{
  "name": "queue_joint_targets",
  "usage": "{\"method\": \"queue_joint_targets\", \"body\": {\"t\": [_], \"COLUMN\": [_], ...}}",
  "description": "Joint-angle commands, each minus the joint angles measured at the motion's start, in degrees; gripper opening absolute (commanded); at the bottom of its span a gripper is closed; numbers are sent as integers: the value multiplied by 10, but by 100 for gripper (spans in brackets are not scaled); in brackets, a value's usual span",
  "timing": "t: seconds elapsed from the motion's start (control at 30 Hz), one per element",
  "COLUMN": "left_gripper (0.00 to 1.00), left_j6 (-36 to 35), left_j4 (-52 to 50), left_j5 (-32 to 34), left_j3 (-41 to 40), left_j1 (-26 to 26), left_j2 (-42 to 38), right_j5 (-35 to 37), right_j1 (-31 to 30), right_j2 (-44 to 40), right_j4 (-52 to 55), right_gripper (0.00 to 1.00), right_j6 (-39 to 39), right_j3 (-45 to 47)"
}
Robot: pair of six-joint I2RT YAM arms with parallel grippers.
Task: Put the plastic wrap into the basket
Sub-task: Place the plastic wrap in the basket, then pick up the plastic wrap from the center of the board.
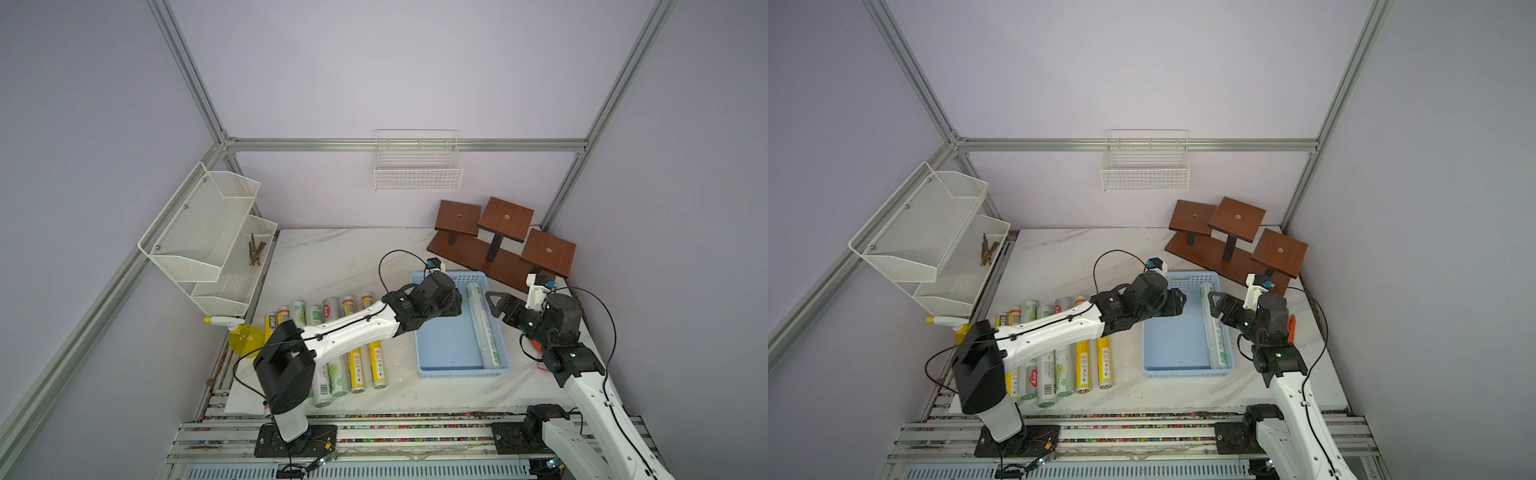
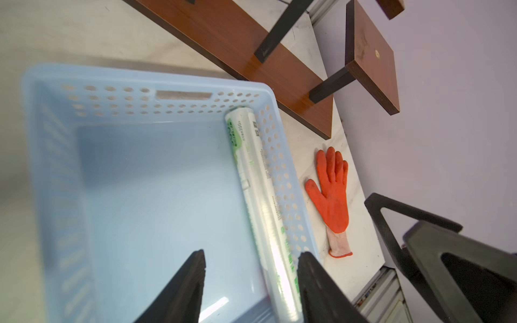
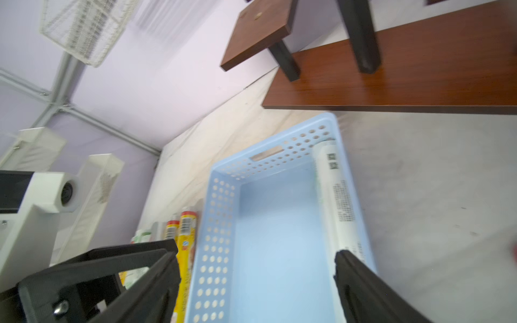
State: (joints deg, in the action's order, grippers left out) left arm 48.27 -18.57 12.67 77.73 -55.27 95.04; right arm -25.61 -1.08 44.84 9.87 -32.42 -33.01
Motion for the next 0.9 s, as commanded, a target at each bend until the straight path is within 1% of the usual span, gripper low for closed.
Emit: {"method": "queue_joint_targets", "body": {"t": [0.0, 0.07, 0.13, 0.23, 0.3, 0.37, 0.43, 0.53, 0.67, 0.73, 0.87], "left_gripper": [55, 55, 55, 55, 55, 55, 55, 55, 55, 55, 54], "left_j6": [-57, -54, -48, -18, -14, -13, -18, -31, -36, -22, -12], "left_j4": [-49, -77, -105, -149, -155, -152, -148, -154, -161, -181, -206], "left_j5": [126, 160, 178, 199, 212, 215, 196, 150, 106, 98, 79], "left_j3": [-73, -115, -156, -201, -238, -271, -296, -306, -310, -306, -297], "left_j1": [4, 11, 25, 43, 51, 66, 91, 133, 165, 176, 191], "left_j2": [-72, -113, -162, -212, -244, -273, -294, -307, -300, -285, -250], "right_j5": [-125, -113, -76, -23, 8, 38, 64, 91, 115, 129, 134], "right_j1": [-16, -47, -96, -171, -215, -251, -286, -322, -361, -378, -397], "right_j2": [27, 48, 68, 101, 131, 160, 181, 200, 228, 239, 255], "right_j4": [-84, -83, -67, -76, -72, -48, -39, -49, -37, -29, -38], "right_gripper": [86, 85, 85, 85, 85, 85, 85, 85, 85, 85, 85], "right_j6": [-37, -24, -6, 6, 15, 26, 37, 39, 43, 44, 41], "right_j3": [-12, -27, -46, -66, -90, -119, -133, -133, -144, -146, -142]}}
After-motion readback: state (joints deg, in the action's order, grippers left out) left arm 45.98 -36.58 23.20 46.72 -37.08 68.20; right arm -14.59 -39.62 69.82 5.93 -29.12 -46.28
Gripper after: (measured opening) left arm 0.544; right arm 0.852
